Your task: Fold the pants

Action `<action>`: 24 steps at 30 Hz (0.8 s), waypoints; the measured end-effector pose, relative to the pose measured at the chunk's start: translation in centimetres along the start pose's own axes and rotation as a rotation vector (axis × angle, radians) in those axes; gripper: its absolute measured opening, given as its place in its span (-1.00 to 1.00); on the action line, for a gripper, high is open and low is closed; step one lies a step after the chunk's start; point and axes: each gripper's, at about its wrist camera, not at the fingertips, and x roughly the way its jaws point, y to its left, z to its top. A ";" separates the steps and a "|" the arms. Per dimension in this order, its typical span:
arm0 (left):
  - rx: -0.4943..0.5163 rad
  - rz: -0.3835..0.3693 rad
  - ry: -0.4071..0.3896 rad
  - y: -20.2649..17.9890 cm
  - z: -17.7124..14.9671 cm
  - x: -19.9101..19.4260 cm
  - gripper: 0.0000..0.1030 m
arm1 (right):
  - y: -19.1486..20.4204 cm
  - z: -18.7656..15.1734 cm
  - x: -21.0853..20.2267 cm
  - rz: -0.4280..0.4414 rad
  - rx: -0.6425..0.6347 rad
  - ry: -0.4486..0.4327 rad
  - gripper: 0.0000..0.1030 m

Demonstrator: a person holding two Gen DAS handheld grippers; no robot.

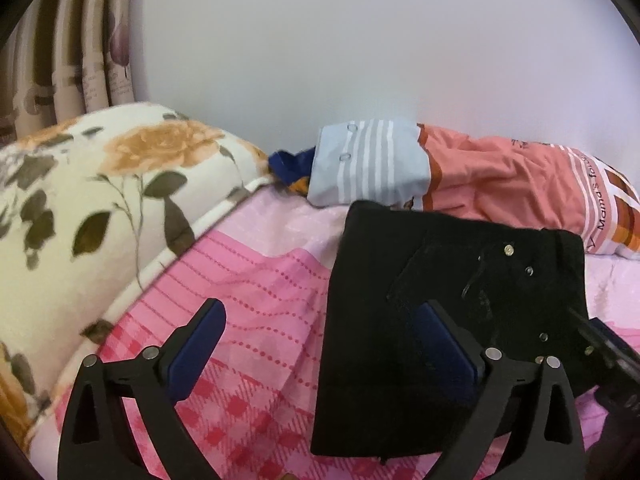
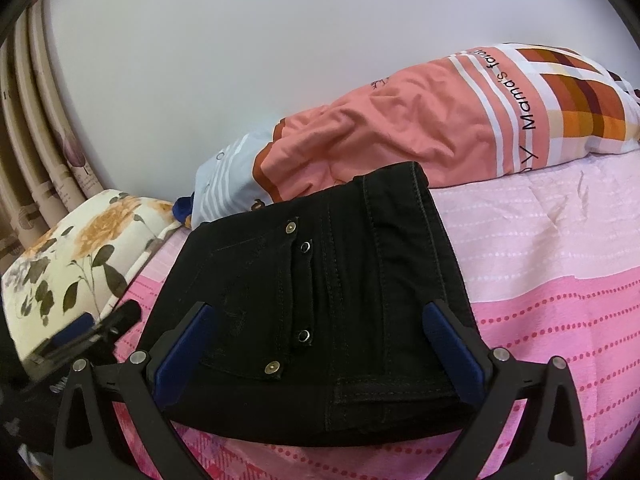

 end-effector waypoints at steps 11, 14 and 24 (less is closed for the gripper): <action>-0.051 -0.050 -0.082 1.0 2.8 -5.3 1.00 | 1.3 1.7 -1.8 0.049 -0.063 0.010 1.00; -0.084 -0.058 -0.078 1.5 3.3 -6.3 1.00 | 1.9 2.5 -2.9 0.062 -0.077 -0.017 1.00; -0.122 -0.024 -0.087 3.8 4.0 -9.1 1.00 | 4.4 3.0 -4.9 0.112 -0.083 -0.003 1.00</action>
